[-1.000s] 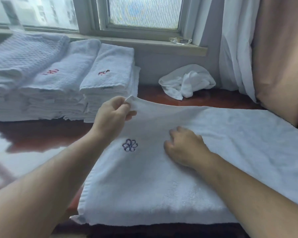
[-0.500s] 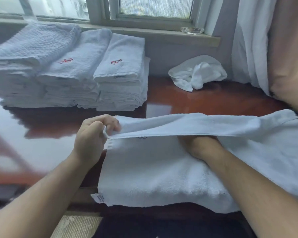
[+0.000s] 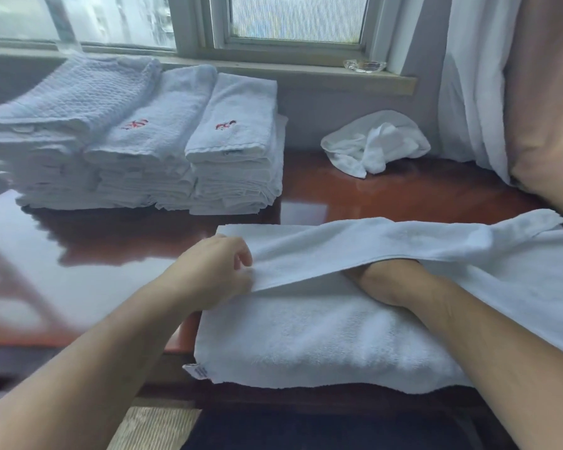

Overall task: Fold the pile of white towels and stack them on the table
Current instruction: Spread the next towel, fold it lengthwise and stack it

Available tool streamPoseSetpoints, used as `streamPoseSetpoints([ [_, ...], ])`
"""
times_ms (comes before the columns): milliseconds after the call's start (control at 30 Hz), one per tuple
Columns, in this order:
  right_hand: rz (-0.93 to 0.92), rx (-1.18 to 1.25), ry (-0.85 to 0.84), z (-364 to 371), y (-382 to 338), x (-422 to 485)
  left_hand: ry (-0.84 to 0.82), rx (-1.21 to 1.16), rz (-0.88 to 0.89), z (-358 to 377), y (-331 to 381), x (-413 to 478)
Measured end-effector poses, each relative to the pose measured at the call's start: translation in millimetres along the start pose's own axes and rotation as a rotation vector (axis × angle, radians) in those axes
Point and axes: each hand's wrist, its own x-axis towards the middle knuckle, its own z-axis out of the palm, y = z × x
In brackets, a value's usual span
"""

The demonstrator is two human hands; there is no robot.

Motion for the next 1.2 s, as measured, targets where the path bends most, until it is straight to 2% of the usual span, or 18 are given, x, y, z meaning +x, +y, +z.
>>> streamPoseSetpoints([
  [133,0.038,-0.188,-0.044,-8,16,-8,-0.044,0.162,-0.039,-6,13,-4],
  [267,0.132,-0.184,-0.054,-15,35,-19,-0.016,0.423,-0.013,-5,38,2],
  [333,0.129,-0.160,-0.038,-14,38,-21,0.029,0.287,0.135,8,75,16],
  [400,0.112,-0.116,-0.022,-15,39,-23,0.045,0.042,0.276,29,120,32],
  [467,0.122,-0.122,0.018,-22,46,-31,0.039,-0.129,0.315,49,155,48],
  [600,0.206,-0.236,0.125,-45,76,-57,0.053,-0.189,0.367,80,193,81],
  [700,0.308,-0.018,0.267,-63,109,-74,0.093,-0.194,0.470,100,209,90],
  [833,0.660,0.208,0.593,-84,148,-58,0.108,-0.090,0.565,118,204,86],
  [900,0.798,0.310,0.683,-96,171,-33,0.114,-0.012,0.605,120,203,84],
  [1000,0.979,0.650,0.755,-117,205,0,0.092,0.069,0.629,122,202,85],
  [1100,1.031,0.798,0.771,-123,232,19,0.055,0.068,0.625,122,199,92],
  [1200,0.955,0.852,0.828,-115,242,37,0.054,0.043,0.601,118,193,106],
])
